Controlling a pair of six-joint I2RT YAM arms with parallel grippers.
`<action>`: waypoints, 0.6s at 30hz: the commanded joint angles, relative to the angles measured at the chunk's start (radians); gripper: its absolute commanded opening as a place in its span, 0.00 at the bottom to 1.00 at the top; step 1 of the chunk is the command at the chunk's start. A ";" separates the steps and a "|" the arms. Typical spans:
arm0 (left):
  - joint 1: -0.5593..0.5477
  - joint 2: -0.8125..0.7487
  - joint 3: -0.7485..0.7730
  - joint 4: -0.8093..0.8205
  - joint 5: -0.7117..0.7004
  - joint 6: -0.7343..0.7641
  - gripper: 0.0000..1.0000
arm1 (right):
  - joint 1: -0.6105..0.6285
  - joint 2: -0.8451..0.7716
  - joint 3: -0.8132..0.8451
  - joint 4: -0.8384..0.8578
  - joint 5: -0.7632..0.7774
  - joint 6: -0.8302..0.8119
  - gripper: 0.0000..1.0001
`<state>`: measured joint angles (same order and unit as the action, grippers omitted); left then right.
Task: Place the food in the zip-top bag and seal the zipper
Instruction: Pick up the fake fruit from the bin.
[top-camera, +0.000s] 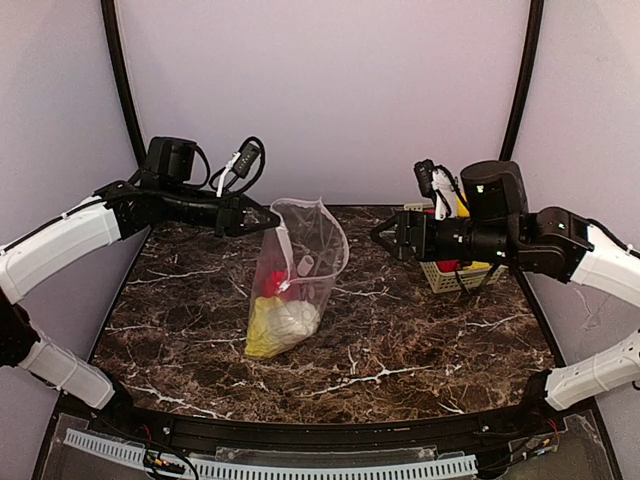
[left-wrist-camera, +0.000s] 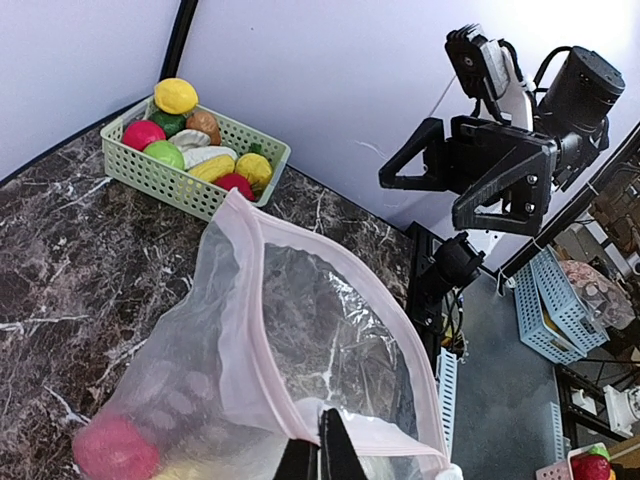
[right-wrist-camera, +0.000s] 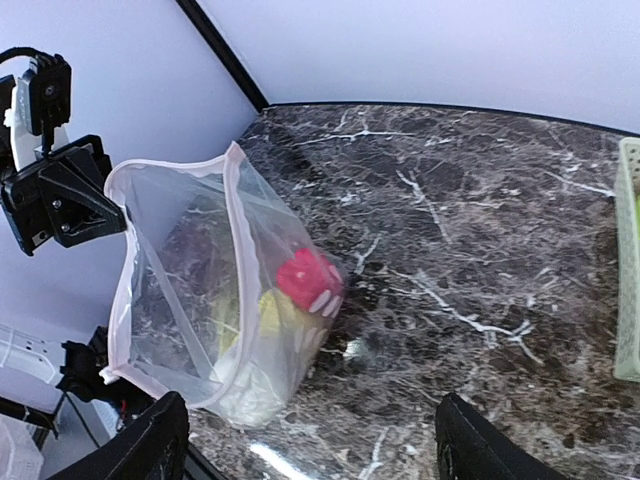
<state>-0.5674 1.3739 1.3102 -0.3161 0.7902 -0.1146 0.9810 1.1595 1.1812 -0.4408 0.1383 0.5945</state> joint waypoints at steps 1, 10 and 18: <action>0.023 -0.063 -0.100 0.137 0.019 0.003 0.01 | -0.029 -0.055 0.001 -0.175 0.178 0.000 0.85; 0.027 -0.127 -0.202 0.205 -0.006 -0.023 0.01 | -0.339 -0.011 -0.028 -0.277 0.100 -0.082 0.86; 0.027 -0.116 -0.216 0.213 -0.036 -0.028 0.01 | -0.625 0.199 -0.011 -0.219 -0.088 -0.204 0.80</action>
<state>-0.5457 1.2720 1.1130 -0.1345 0.7662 -0.1379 0.4240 1.2850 1.1702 -0.6880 0.1532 0.4717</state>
